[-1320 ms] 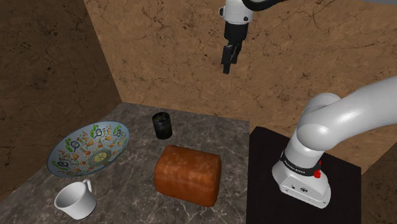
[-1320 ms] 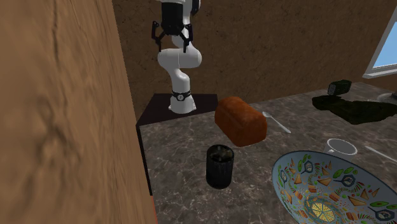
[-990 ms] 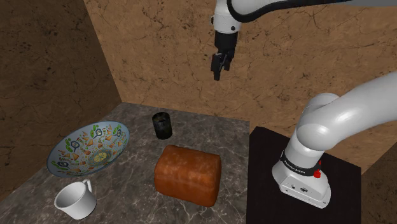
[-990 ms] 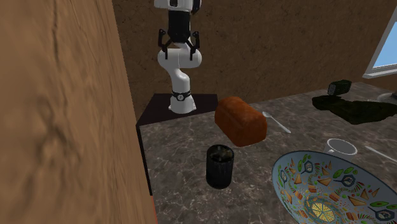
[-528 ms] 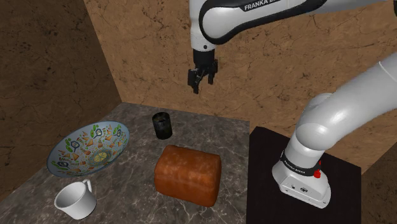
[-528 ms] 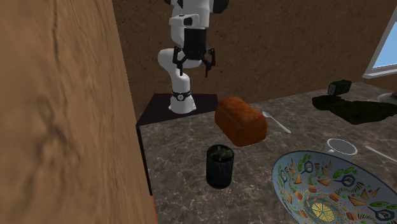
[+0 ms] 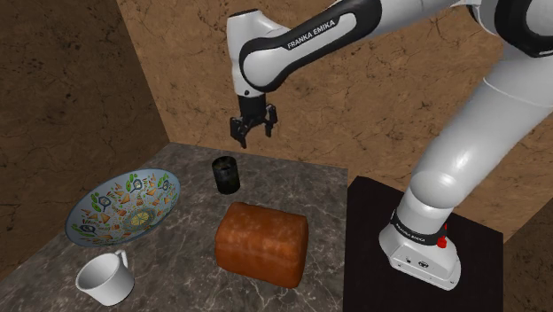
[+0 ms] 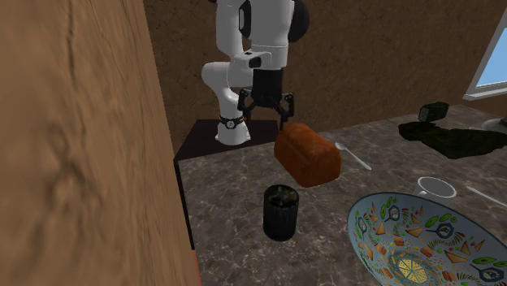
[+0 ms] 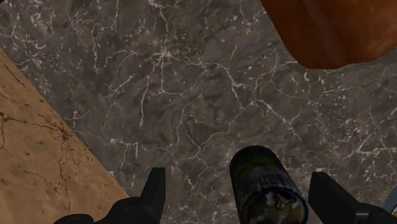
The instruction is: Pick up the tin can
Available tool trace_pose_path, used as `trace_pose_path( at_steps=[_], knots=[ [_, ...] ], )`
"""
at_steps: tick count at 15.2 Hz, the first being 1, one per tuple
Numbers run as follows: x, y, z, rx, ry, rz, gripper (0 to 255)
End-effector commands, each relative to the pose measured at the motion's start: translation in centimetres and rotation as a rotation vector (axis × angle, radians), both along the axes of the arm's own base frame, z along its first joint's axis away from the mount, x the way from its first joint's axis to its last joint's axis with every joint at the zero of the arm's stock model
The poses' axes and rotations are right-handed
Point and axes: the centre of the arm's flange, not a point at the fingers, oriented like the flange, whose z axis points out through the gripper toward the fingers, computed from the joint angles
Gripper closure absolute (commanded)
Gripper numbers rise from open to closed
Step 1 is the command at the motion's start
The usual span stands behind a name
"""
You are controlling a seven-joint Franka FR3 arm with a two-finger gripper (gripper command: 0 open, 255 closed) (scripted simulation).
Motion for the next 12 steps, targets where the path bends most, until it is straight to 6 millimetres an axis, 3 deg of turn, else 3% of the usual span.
trace_pose_path(
  at_steps=[1,11,12],
  knots=[
    [1.7,1.2,-1.6,0.007,0.005,-0.052,0],
    [11.7,5.4,-9.4,0.035,0.029,-0.294,0],
    [11.7,5.4,-9.4,0.035,0.029,-0.295,0]
  ],
)
